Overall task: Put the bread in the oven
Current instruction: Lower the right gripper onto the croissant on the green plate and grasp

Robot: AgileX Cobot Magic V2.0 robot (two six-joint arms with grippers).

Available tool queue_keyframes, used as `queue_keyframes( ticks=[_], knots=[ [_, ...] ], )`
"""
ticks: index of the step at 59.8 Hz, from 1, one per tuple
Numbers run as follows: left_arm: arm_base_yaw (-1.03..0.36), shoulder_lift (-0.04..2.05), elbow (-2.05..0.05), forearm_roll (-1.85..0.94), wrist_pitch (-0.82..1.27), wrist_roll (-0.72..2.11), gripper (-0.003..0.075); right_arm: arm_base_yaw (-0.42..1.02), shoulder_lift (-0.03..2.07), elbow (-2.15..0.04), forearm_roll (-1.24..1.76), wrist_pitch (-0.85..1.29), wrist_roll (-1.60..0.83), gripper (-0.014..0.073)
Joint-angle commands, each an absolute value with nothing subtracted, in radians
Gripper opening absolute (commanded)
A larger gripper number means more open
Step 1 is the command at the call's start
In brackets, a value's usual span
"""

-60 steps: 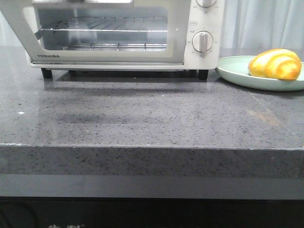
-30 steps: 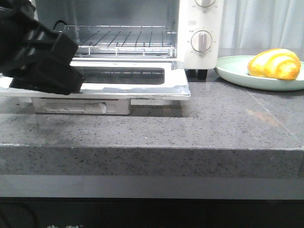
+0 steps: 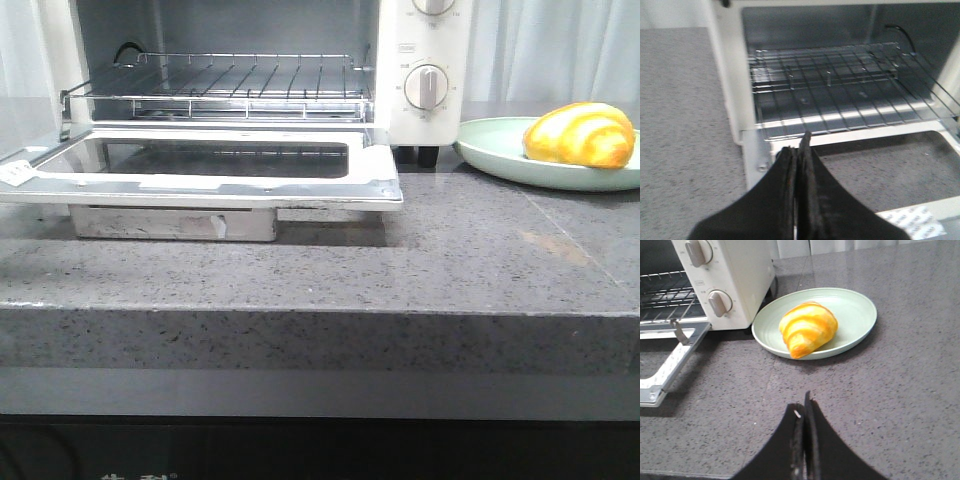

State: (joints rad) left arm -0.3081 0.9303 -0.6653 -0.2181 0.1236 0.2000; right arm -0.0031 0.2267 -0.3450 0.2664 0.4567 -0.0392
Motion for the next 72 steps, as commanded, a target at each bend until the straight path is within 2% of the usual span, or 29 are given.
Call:
queue_keyframes(
  ticks=[1,13,19,27,33,45,50,72],
  knots=[
    [-0.257,0.850,-0.645,-0.212,0.041,0.191,-0.0021,-0.008,0.263,-0.386,0.307,0.404,-0.041,-0.0058],
    [-0.206,0.641,-0.504,-0.198,0.041,0.191,-0.0021,-0.009,0.379,-0.427,0.319,0.415,0.036,-0.0058],
    [-0.206,0.540,-0.452,-0.198,0.064,0.191,-0.0021,-0.020,0.500,-0.473,0.311,0.408,0.132,-0.0056],
    [-0.206,0.476,-0.436,-0.204,0.140,0.191,-0.0021,-0.058,0.657,-0.520,0.314,0.374,0.143,-0.0019],
    [-0.206,0.459,-0.434,-0.207,0.169,0.191,-0.0020,-0.089,0.771,-0.567,0.364,0.335,0.143,0.0080],
    [-0.206,0.459,-0.434,-0.207,0.169,0.191,-0.0020,-0.108,0.969,-0.707,0.490,0.279,0.143,0.0429],
    [-0.206,0.459,-0.434,-0.207,0.169,0.191,-0.0020,-0.108,1.048,-0.780,0.515,0.286,0.143,0.0504],
    [-0.206,0.459,-0.434,-0.207,0.169,0.191,-0.0020,-0.111,1.378,-1.088,0.609,0.477,0.143,0.0507]
  ],
)
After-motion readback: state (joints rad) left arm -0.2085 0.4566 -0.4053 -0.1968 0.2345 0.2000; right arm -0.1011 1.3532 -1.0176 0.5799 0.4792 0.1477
